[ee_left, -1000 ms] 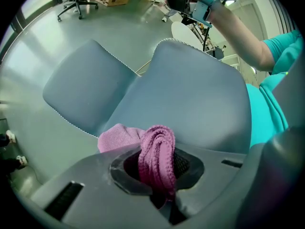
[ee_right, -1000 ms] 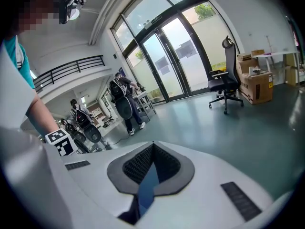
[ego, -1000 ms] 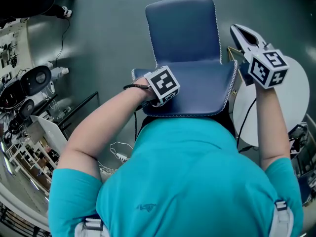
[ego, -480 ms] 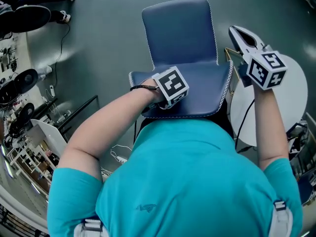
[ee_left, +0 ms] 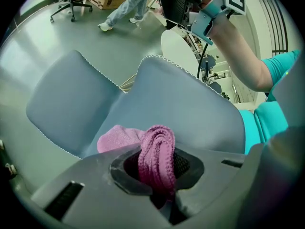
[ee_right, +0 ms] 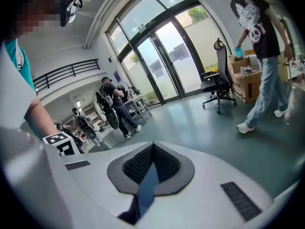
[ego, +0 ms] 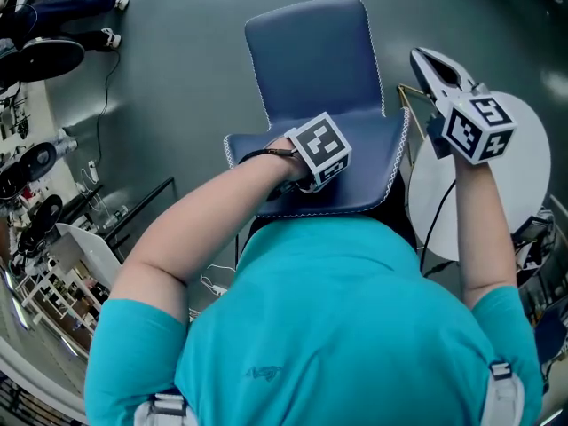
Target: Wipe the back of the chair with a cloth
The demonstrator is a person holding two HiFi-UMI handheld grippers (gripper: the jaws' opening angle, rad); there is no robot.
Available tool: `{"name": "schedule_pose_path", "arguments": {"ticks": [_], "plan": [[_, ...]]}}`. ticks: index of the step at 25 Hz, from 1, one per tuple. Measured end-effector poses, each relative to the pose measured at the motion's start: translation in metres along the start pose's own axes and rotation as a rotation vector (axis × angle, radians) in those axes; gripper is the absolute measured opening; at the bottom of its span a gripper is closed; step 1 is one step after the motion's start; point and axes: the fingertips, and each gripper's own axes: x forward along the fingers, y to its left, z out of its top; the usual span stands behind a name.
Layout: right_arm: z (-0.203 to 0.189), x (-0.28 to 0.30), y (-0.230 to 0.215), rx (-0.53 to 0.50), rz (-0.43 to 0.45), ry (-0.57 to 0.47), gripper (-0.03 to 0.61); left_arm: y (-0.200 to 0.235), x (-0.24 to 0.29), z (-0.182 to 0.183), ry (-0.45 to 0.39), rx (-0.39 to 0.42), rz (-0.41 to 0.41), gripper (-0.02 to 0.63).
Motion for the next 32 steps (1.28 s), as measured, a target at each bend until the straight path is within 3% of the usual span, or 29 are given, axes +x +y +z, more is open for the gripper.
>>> {"name": "schedule_pose_path", "arguments": {"ticks": [32], "plan": [[-0.012, -0.026, -0.049, 0.061, -0.065, -0.012, -0.008, 0.015, 0.033, 0.106, -0.036, -0.009, -0.073, 0.058]]}}
